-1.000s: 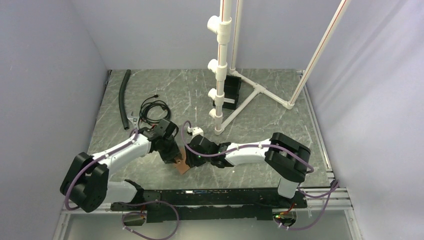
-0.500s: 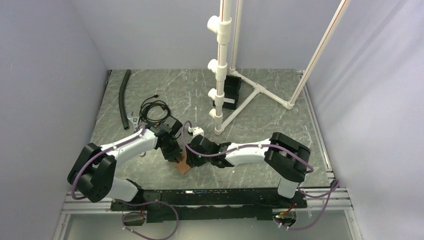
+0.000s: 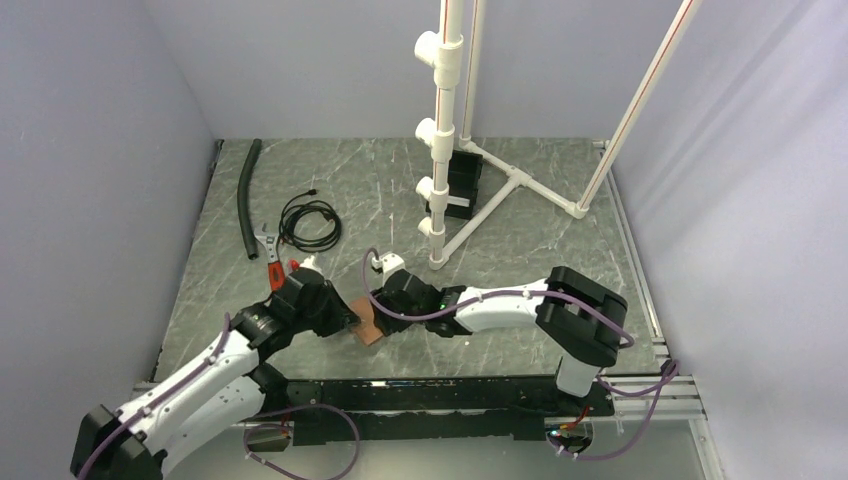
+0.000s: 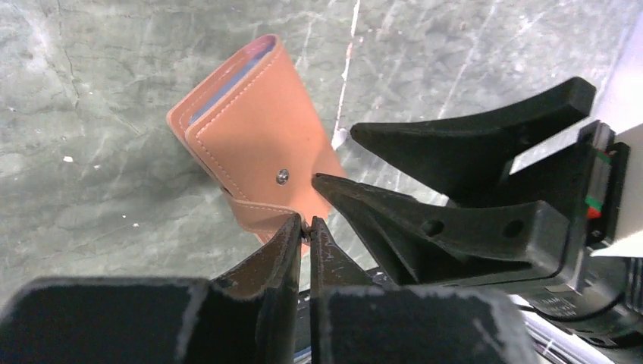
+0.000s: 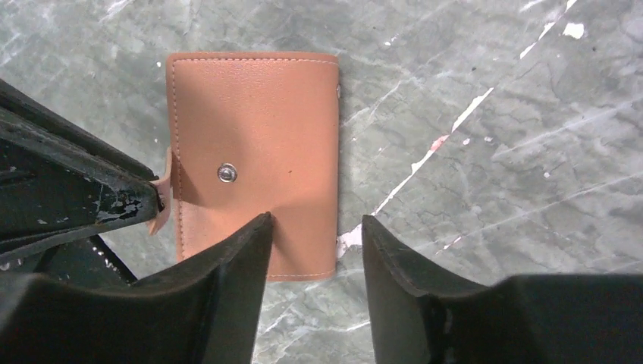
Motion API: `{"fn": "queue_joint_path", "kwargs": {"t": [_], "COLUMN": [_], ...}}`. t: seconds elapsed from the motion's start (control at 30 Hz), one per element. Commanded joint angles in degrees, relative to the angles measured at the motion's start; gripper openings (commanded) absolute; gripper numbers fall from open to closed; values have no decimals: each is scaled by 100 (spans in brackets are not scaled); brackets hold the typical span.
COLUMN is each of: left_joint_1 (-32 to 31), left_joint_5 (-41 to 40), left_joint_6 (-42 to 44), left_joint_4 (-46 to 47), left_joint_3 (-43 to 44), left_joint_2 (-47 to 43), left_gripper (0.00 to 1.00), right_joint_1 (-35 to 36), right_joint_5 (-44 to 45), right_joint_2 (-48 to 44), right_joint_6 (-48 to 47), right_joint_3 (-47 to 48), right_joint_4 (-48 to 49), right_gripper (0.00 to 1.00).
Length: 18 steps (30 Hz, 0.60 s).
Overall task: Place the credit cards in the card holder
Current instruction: Open the card holder at the center of the board.
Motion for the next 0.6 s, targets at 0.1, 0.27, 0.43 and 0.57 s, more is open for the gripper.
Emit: {"fn": "queue_joint_path", "kwargs": {"t": [0.1,0.27,0.43,0.57], "left_joint_1": [-24,-24,-24,-24], "left_joint_5": [88,120,308,371], "left_joint_6": [-275,-190,-110,-229], "left_joint_4": [88,6,66,127], "left_joint_3": [-48,122,284,331], "left_joint_2": [-931,-1075,-826,-909], "left_gripper": [0,0,0,0], "right_joint_1": [741,1245,1286,1251], "right_joint_5": [745,1684,2053,2487], "right_joint_2": [-200,-58,-410,-608], "right_joint_6": [-1342,-1672,-1061,268], "right_joint_3": [283,486,226,410], "right_joint_4": [9,104,274,-626], "right_gripper": [72,81,84,85]}}
